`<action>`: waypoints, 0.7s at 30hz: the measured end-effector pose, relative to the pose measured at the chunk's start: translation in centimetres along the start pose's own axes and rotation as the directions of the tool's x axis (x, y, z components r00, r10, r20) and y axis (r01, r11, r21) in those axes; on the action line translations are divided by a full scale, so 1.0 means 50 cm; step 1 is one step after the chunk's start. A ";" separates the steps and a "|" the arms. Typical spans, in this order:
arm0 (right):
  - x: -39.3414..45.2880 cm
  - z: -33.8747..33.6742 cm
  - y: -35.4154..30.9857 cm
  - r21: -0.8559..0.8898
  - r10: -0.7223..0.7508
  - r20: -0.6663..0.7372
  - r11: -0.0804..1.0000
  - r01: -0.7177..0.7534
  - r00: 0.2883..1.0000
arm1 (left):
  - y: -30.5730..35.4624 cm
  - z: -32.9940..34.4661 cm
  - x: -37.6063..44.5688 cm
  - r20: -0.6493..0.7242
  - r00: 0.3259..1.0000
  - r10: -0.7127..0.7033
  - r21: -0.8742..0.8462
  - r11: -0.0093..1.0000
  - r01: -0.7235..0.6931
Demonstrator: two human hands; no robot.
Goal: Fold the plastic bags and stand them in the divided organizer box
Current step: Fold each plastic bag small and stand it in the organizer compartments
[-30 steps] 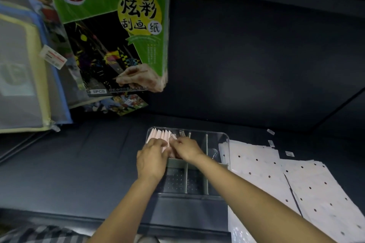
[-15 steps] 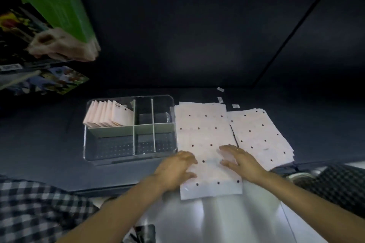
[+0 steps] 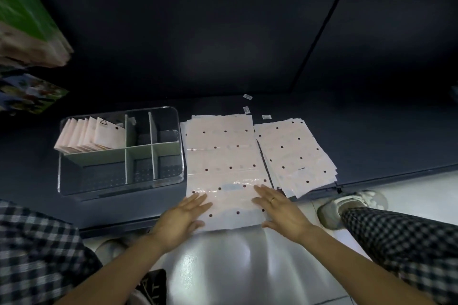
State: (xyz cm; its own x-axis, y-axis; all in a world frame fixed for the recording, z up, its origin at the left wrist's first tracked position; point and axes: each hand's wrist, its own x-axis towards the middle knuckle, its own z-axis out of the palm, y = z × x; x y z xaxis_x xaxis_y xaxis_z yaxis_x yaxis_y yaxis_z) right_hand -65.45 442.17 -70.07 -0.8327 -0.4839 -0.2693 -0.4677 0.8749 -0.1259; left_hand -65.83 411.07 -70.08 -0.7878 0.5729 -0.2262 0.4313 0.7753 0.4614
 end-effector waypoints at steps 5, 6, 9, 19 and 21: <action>0.001 0.015 0.001 -0.086 -0.006 -0.024 0.996 0.003 1.000 | 0.000 -0.008 -0.005 -0.009 0.999 -0.054 -0.021 0.998 0.054; 0.002 0.016 0.001 -0.089 -0.003 -0.040 0.996 -0.001 0.999 | -0.003 -0.006 -0.010 0.015 0.999 -0.046 -0.017 0.999 0.047; 0.005 0.020 0.001 -0.063 0.018 -0.072 0.998 -0.023 0.997 | -0.003 -0.006 -0.023 0.074 0.997 -0.021 0.015 1.000 0.020; 0.003 0.004 0.017 0.064 -0.003 -0.028 0.998 0.005 1.000 | 0.026 -0.022 -0.013 -0.046 0.997 -0.064 -0.125 0.990 0.058; 0.002 -0.024 0.018 0.161 0.014 0.006 0.987 -0.015 1.000 | 0.037 -0.036 -0.006 -0.095 0.988 -0.121 -0.245 0.965 0.095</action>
State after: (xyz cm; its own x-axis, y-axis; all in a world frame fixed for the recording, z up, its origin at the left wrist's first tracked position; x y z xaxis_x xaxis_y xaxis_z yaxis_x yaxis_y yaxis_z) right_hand -66.29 442.87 -69.07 -0.8372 -0.4717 -0.2768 -0.4016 0.8738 -0.2744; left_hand -65.58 411.84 -67.62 -0.8726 0.4467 -0.1976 0.2338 0.7372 0.6340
